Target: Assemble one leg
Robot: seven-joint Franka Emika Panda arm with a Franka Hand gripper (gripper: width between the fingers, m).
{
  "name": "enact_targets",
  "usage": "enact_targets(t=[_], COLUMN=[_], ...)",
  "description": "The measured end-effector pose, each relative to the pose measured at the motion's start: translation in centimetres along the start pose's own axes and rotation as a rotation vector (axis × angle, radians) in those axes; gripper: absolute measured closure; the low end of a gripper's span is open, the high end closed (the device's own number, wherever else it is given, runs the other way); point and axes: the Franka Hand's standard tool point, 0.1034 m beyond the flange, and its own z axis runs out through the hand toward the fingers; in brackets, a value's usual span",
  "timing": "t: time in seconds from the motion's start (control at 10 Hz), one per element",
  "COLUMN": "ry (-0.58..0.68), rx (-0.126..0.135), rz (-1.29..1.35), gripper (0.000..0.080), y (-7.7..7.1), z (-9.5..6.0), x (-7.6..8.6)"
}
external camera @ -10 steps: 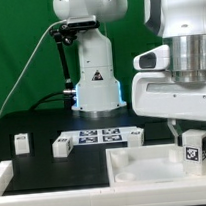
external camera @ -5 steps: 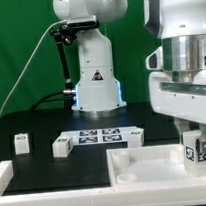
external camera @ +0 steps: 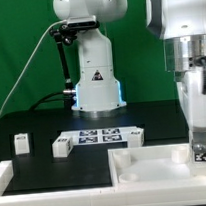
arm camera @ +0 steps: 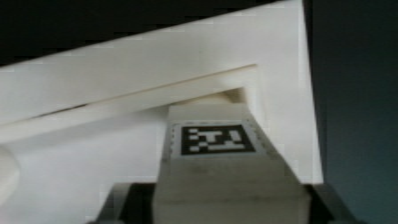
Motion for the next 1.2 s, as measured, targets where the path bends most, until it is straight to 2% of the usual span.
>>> enact_targets(t=[0.4, 0.5, 0.6, 0.7, 0.8, 1.2], ry=[0.0, -0.008, -0.015, -0.015, -0.015, -0.015], rx=[0.003, 0.0, -0.002, -0.002, -0.002, -0.002], rz=[0.031, 0.041, 0.022, 0.005, 0.005, 0.004], gripper=[0.0505, 0.0455, 0.0455, 0.0288, 0.0179, 0.0151], y=[-0.06, 0.03, 0.11, 0.1, 0.09, 0.08], z=[-0.01, 0.02, 0.04, 0.04, 0.04, 0.04], x=[0.24, 0.09, -0.05, -0.03, -0.03, 0.0])
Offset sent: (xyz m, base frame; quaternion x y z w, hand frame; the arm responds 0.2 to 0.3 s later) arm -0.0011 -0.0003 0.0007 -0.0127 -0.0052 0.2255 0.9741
